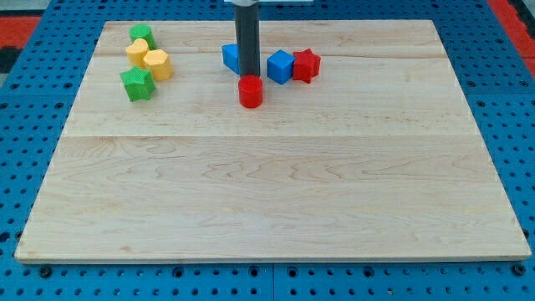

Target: Push red circle below red star

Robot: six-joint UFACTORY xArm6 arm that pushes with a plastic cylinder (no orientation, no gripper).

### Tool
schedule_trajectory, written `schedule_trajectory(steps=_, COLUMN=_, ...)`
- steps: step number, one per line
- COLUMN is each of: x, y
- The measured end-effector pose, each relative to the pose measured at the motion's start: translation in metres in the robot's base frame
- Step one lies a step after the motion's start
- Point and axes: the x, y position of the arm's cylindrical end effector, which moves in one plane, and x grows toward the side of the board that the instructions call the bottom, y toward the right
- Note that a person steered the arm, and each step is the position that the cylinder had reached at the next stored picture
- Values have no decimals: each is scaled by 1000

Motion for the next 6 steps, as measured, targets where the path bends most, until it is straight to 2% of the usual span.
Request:
schedule_trajectory(steps=1, x=14, y=11)
schedule_trajectory(steps=2, x=14, y=-9)
schedule_trajectory(steps=4, x=57, y=-65)
schedule_trajectory(steps=6, x=63, y=24)
